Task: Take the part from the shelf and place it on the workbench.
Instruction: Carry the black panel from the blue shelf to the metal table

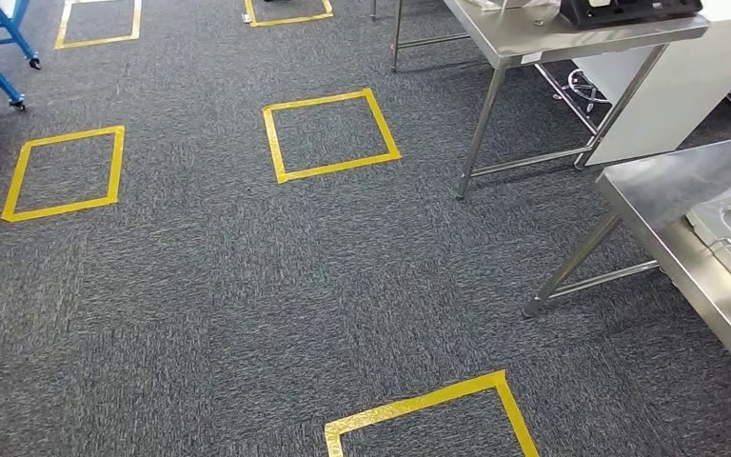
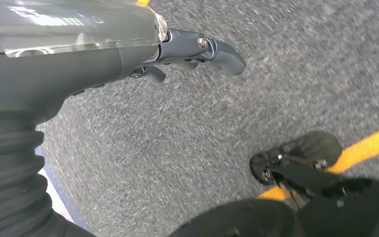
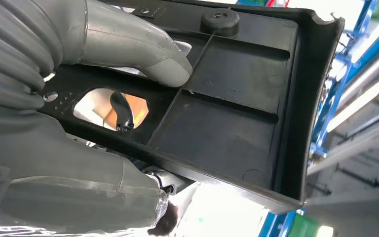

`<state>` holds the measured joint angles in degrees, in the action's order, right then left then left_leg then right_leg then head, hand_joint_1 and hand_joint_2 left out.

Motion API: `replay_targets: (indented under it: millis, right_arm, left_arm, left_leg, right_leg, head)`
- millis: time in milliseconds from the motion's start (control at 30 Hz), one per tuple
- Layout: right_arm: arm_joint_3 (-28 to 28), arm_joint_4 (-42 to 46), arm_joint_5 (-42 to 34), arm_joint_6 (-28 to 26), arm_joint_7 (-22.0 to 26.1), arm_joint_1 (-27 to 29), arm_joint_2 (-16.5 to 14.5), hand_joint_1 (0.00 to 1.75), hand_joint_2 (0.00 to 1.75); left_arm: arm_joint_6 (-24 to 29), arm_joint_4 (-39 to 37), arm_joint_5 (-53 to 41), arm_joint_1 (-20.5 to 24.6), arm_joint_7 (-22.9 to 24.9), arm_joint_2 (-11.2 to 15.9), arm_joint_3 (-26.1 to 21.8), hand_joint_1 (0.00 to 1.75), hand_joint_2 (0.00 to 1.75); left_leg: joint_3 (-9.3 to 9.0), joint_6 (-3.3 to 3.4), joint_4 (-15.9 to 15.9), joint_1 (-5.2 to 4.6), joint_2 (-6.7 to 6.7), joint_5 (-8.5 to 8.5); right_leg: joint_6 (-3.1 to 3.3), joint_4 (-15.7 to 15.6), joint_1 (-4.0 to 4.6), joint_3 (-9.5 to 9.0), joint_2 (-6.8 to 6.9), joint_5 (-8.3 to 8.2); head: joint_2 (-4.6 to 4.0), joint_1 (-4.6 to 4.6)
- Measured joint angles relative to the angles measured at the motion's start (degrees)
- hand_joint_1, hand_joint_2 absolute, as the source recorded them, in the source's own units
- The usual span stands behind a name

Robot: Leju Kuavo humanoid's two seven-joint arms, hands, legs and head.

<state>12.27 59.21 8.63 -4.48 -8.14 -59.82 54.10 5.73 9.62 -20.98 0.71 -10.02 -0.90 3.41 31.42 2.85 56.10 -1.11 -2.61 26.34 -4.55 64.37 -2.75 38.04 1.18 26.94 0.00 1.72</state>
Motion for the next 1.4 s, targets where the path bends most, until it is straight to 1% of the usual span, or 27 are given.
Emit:
replay_targets:
  millis: [67,100,167,233,267,333,367,400,433,467,533,600,667,700,767,833,867,900,933,1000,1033,1100,1133,1200,1267,1333,1400]
  right_arm:
    - [-0.91,-0.12,0.91,0.0,-0.35,-1.63,-0.44,1.75,1.75]
    - [-1.41,-0.22,1.27,-0.03,-0.5,-2.23,-0.68,1.75,1.75]
    - [-2.19,-0.34,1.67,-0.09,-0.76,-3.09,-0.95,1.75,1.75]
    - [-2.61,-0.35,1.77,-0.12,-0.78,-3.82,-1.03,1.75,1.75]
    - [-2.83,-0.35,1.79,-0.14,-0.78,-4.18,-1.1,1.75,1.75]
    - [-3.29,-0.39,1.8,-0.16,-0.76,-4.64,-1.43,1.75,1.75]
    - [-3.47,-0.43,1.8,-0.16,-0.76,-4.73,-1.61,1.75,1.75]
    - [-3.61,-0.49,1.8,-0.15,-0.76,-4.82,-1.79,1.75,1.75]
    - [-3.72,-0.57,1.8,-0.14,-0.76,-4.97,-1.92,1.75,1.75]
    - [-3.81,-0.65,1.81,-0.11,-0.76,-5.19,-1.99,1.75,1.75]
    - [-4.13,-0.85,1.92,0.0,-0.77,-5.67,-2.11,1.75,1.75]
    - [-4.61,-1.08,2.25,0.23,-0.9,-6.15,-2.28,1.75,1.75]
    - [-5.05,-1.21,2.68,0.39,-1.28,-6.68,-2.34,1.75,1.75]
    - [-5.23,-1.25,2.9,0.42,-1.53,-7.01,-2.3,1.75,1.75]
    - [-5.72,-1.36,3.37,0.47,-2.03,-8.26,-2.32,1.75,1.75]
    - [-6.4,-1.51,3.89,0.53,-2.5,-9.68,-2.55,1.75,1.75]
    - [-6.75,-1.63,4.17,0.59,-2.72,-10.17,-2.71,1.75,1.75]
    - [-7.12,-1.84,4.45,0.63,-2.94,-10.62,-2.9,1.75,1.75]
    - [-7.46,-2.09,4.76,0.68,-3.1,-11.15,-3.1,1.75,1.75]
    - [-8.21,-2.57,5.49,0.71,-3.22,-12.74,-3.49,1.75,1.75]
    - [-8.58,-2.83,5.91,0.7,-3.24,-13.63,-3.74,1.75,1.75]
    - [-9.53,-3.33,6.71,0.6,-3.34,-15.17,-4.42,1.75,1.75]
    - [-10.01,-3.6,7.07,0.51,-3.45,-15.65,-4.79,1.75,1.75]
    - [-10.8,-4.03,7.59,0.28,-3.66,-16.25,-5.34,1.75,1.75]
    - [-11.38,-4.38,7.85,0.1,-3.67,-16.92,-5.83,1.75,1.75]
    - [-11.9,-4.69,7.97,-0.03,-3.62,-17.3,-6.54,1.75,1.75]
    - [-12.28,-5.09,8.0,-0.09,-3.56,-17.35,-7.2,1.75,1.75]
  left_arm:
    - [-0.58,0.01,0.01,0.06,0.15,0.14,0.0,0.0,1.75]
    - [-0.8,0.01,0.01,0.13,0.2,0.22,0.0,0.0,1.75]
    - [-1.09,0.02,0.02,0.35,0.22,0.26,0.0,0.0,1.75]
    - [-1.19,0.02,0.02,0.51,0.24,0.26,-0.02,0.0,1.75]
    - [-1.22,0.02,0.03,0.52,0.25,0.26,-0.02,0.0,1.75]
    - [-1.26,0.02,0.03,0.46,0.26,0.26,-0.02,0.0,1.75]
    - [-1.28,0.02,0.03,0.44,0.28,0.26,-0.02,0.0,1.75]
    - [-1.32,0.02,0.02,0.4,0.31,0.26,-0.02,0.0,1.75]
    - [-1.37,0.02,0.02,0.35,0.29,0.26,-0.02,0.0,1.75]
    - [-1.42,0.02,-0.01,0.28,0.18,0.26,-0.02,0.0,1.75]
    - [-1.5,0.02,-0.09,0.09,-0.24,0.32,-0.02,0.0,1.75]
    - [-1.48,0.02,-0.17,-0.03,-0.76,0.37,-0.02,0.0,1.75]
    - [-1.41,0.02,-0.2,0.09,-1.32,0.37,-0.02,0.0,1.75]
    - [-1.4,0.02,-0.18,0.19,-1.62,0.34,-0.02,0.0,1.75]
    - [-1.44,0.02,-0.14,0.24,-2.11,0.3,-0.03,0.0,1.75]
    - [-1.54,0.02,-0.15,0.11,-2.31,0.25,-0.04,0.0,1.75]
    - [-1.6,0.02,-0.17,0.07,-2.28,0.2,-0.04,0.0,1.75]
    - [-1.64,0.02,-0.25,0.08,-2.23,0.12,-0.04,0.0,1.75]
    - [-1.66,0.02,-0.36,0.11,-2.15,0.03,-0.04,0.0,1.75]
    - [-1.71,0.02,-0.56,0.2,-1.87,-0.15,-0.04,0.0,1.75]
    - [-1.73,0.02,-0.62,0.24,-1.65,-0.09,-0.05,0.0,1.75]
    - [-1.78,0.02,-0.63,0.32,-1.19,0.02,-0.06,0.0,1.75]
    - [-1.78,0.02,-0.64,0.39,-0.94,0.08,-0.07,0.0,1.75]
    - [-1.79,0.02,-0.7,0.56,-0.53,0.04,-0.07,0.0,1.75]
    - [-1.78,0.02,-0.77,0.63,-0.22,0.05,-0.07,0.0,1.75]
    - [-1.81,0.02,-0.78,0.63,-0.11,0.06,-0.1,0.0,1.75]
    - [-2.01,0.02,-0.79,0.78,-0.13,0.08,-0.13,0.0,1.75]
  left_leg:
    - [0.0,-0.73,0.8,-0.11,-0.91,0.75]
    - [-0.06,-1.04,1.03,-0.21,-1.34,1.02]
    - [-0.19,-1.5,1.21,-0.19,-1.98,1.35]
    - [0.53,-2.0,3.13,0.06,-0.78,2.8]
    - [1.6,-2.18,5.6,0.23,0.25,4.27]
    - [5.4,-2.19,13.75,0.45,1.8,7.96]
    - [7.25,-2.1,17.33,0.47,2.0,9.08]
    - [8.47,-1.94,19.42,0.46,2.11,9.26]
    - [8.5,-1.69,18.85,0.44,2.21,8.13]
    - [7.45,-1.37,15.99,0.39,2.55,6.08]
    - [3.94,-0.68,7.54,0.29,4.92,1.8]
    - [1.94,-0.4,2.9,0.13,6.77,0.22]
    - [1.6,-0.2,2.07,-0.17,6.11,0.02]
    - [1.35,0.01,1.46,-0.26,5.5,-0.35]
    - [0.81,0.54,-0.15,-0.25,4.21,-1.22]
    - [0.61,0.83,-0.86,-0.28,2.96,-1.55]
    - [0.62,0.84,-0.86,-0.28,2.35,-1.51]
    - [0.62,0.8,-0.77,-0.25,1.72,-1.4]
    - [0.62,0.72,-0.64,-0.2,1.13,-1.25]
    - [0.62,0.35,-0.05,-0.05,0.01,-0.73]
    - [0.63,0.04,0.36,-0.12,-0.45,-0.37]
    - [0.53,-0.6,1.11,-0.34,-1.39,0.33]
    - [0.44,-0.87,1.28,-0.46,-1.9,0.58]
    - [0.32,-1.37,1.5,-0.42,-2.69,1.0]
    - [1.38,-1.96,4.1,-0.11,-1.13,2.89]
    - [4.57,-2.33,11.3,0.21,1.28,6.59]
    - [7.75,-2.27,18.25,0.17,2.11,8.87]
  right_leg:
    - [0.31,-5.5,0.23,-2.99,1.01,-1.63]
    - [0.76,-6.37,0.45,-3.39,1.05,-1.61]
    - [1.76,-6.18,0.55,-3.19,-0.05,-1.68]
    - [2.53,-6.17,0.42,-3.14,-0.78,-1.72]
    - [2.88,-6.21,0.41,-3.18,-1.09,-1.74]
    - [3.33,-6.17,0.76,-3.17,-1.88,-1.7]
    - [3.44,-6.14,0.97,-3.16,-2.36,-1.68]
    - [3.52,-6.09,1.17,-3.16,-2.9,-1.67]
    - [3.57,-6.03,1.31,-3.16,-3.47,-1.65]
    - [3.59,-5.98,1.38,-3.16,-4.06,-1.63]
    - [3.51,-5.87,1.38,-3.07,-5.21,-1.61]
    - [3.04,-5.87,1.13,-2.79,-6.32,-1.75]
    - [2.17,-6.15,0.65,-2.54,-7.42,-2.08]
    - [1.87,-6.14,0.42,-2.38,-7.28,-2.08]
    - [1.53,-3.93,0.59,-1.23,-4.99,-0.43]
    - [1.26,2.41,0.87,1.63,-2.44,3.04]
    - [1.04,5.79,0.86,3.17,-2.05,4.37]
    - [0.81,7.81,0.76,4.08,-1.85,4.76]
    - [0.58,7.91,0.63,4.07,-1.65,4.17]
    - [0.04,2.08,0.38,0.87,-0.49,0.69]
    - [-0.03,-1.54,0.47,-1.12,0.75,-0.63]
    - [0.68,-5.84,0.81,-3.37,2.17,-1.77]
    - [1.29,-6.15,1.03,-3.43,2.14,-1.57]
    - [2.28,-6.15,0.95,-3.24,0.88,-1.72]
    - [3.01,-6.25,0.78,-3.18,-0.09,-1.93]
    - [3.51,-6.26,0.89,-3.12,-1.1,-2.01]
    - [3.74,-6.15,1.21,-3.11,-2.29,-1.97]
  head:
    - [0.0,-0.01]
    - [0.0,-0.01]
    - [0.0,-0.09]
    - [0.0,-0.18]
    - [0.0,-0.2]
    - [0.0,-0.26]
    - [0.0,-0.26]
    - [0.0,-0.26]
    - [0.0,-0.26]
    - [0.0,-0.26]
    - [0.0,-0.24]
    - [0.0,-0.23]
    - [0.0,-0.25]
    - [0.0,-0.23]
    - [0.0,-0.03]
    - [0.0,0.14]
    - [0.0,0.16]
    - [0.0,0.17]
    - [0.0,0.17]
    - [0.0,0.18]
    - [0.0,0.2]
    - [0.0,0.07]
    - [0.0,0.0]
    - [0.0,-0.18]
    - [0.0,-0.3]
    - [0.0,-0.37]
    - [0.0,-0.38]
